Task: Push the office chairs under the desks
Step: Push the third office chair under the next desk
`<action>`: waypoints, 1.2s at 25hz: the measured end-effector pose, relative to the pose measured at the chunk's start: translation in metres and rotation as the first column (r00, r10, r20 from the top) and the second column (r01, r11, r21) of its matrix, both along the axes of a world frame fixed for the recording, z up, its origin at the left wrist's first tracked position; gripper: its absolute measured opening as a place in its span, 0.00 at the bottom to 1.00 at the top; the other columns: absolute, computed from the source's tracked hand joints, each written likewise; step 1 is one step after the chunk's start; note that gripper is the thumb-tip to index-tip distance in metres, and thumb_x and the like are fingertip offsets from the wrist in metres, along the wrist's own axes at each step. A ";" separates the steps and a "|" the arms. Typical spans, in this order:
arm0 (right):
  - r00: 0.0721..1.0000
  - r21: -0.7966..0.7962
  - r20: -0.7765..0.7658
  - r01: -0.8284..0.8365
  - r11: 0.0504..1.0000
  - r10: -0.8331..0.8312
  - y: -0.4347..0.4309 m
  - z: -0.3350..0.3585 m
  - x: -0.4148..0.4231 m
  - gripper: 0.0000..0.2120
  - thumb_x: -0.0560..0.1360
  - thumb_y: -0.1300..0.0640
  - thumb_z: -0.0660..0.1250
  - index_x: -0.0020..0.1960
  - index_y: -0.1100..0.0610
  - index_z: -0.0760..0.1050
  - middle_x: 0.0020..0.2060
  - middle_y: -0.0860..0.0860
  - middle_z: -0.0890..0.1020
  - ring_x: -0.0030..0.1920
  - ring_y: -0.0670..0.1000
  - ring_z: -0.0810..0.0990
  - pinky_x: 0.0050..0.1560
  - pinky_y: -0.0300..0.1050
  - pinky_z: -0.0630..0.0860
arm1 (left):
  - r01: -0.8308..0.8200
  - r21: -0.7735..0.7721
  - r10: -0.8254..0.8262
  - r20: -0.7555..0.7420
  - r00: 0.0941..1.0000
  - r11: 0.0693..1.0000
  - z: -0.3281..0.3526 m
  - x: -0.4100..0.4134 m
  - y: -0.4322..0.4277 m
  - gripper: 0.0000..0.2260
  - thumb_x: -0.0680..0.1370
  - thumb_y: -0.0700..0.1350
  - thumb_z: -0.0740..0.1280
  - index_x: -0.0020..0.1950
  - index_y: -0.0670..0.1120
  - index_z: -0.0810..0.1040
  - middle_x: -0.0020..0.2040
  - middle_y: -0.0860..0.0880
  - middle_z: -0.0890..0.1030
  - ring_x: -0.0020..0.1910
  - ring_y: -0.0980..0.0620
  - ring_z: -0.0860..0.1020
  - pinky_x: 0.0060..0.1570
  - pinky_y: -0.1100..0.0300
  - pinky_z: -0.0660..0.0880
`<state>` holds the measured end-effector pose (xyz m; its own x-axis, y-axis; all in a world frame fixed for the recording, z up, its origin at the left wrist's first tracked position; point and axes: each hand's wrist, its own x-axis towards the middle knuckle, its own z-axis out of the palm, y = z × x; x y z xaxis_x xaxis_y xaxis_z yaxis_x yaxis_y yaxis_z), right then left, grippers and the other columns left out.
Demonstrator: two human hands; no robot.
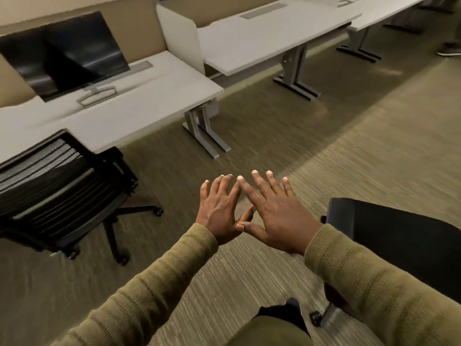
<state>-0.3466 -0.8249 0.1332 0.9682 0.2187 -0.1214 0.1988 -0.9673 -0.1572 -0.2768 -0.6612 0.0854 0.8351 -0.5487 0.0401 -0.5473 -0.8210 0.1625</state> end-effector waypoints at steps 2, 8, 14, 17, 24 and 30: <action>1.000 -0.003 -0.011 0.014 1.000 -0.014 -0.032 -0.001 -0.007 0.44 0.72 0.25 0.43 0.78 0.45 0.29 0.80 0.56 0.40 0.79 0.61 0.38 0.77 0.65 0.42 | 0.022 -0.010 -0.022 -0.005 1.000 1.000 -0.002 -0.004 -0.034 0.38 0.75 0.69 0.45 0.79 0.49 0.61 0.78 0.43 0.62 0.78 0.44 0.58 0.77 0.40 0.50; 0.997 0.008 -0.073 0.004 1.000 -0.003 -0.134 0.002 -0.026 0.44 0.72 0.26 0.44 0.78 0.44 0.29 0.80 0.54 0.39 0.79 0.59 0.37 0.78 0.63 0.40 | 0.019 -0.037 -0.021 -0.042 0.999 0.999 -0.005 -0.019 -0.139 0.36 0.76 0.69 0.49 0.78 0.50 0.62 0.77 0.43 0.64 0.77 0.44 0.61 0.75 0.40 0.53; 0.990 0.055 -0.134 0.038 0.998 -0.031 -0.204 -0.004 -0.057 0.43 0.73 0.26 0.45 0.77 0.43 0.28 0.80 0.55 0.39 0.79 0.60 0.38 0.78 0.63 0.40 | 0.106 0.004 -0.105 -0.080 0.991 0.994 -0.006 -0.059 -0.212 0.34 0.77 0.68 0.50 0.77 0.51 0.62 0.76 0.44 0.65 0.76 0.43 0.62 0.75 0.42 0.54; 0.988 0.089 -0.144 0.060 0.994 -0.046 -0.232 -0.007 -0.094 0.43 0.73 0.26 0.43 0.78 0.44 0.29 0.81 0.55 0.40 0.80 0.59 0.39 0.78 0.63 0.41 | 0.149 0.028 -0.146 -0.084 0.986 0.988 0.001 -0.096 -0.238 0.33 0.78 0.67 0.50 0.78 0.51 0.60 0.75 0.45 0.66 0.74 0.44 0.63 0.75 0.43 0.55; 0.988 0.150 -0.156 0.019 0.988 0.005 -0.306 -0.004 -0.224 0.45 0.71 0.24 0.42 0.80 0.45 0.33 0.81 0.54 0.42 0.80 0.57 0.41 0.78 0.62 0.42 | 0.127 -0.012 -0.127 -0.199 0.972 0.992 0.020 -0.234 -0.286 0.35 0.76 0.69 0.47 0.75 0.51 0.68 0.69 0.48 0.72 0.65 0.47 0.71 0.66 0.49 0.66; 0.991 0.146 -0.132 0.050 0.988 -0.030 -0.374 0.001 -0.349 0.47 0.68 0.22 0.37 0.80 0.46 0.36 0.81 0.54 0.46 0.80 0.57 0.47 0.78 0.62 0.47 | 0.070 0.071 -0.060 -0.128 0.990 0.995 0.036 -0.343 -0.325 0.36 0.75 0.74 0.43 0.64 0.55 0.77 0.58 0.54 0.77 0.56 0.52 0.75 0.57 0.52 0.69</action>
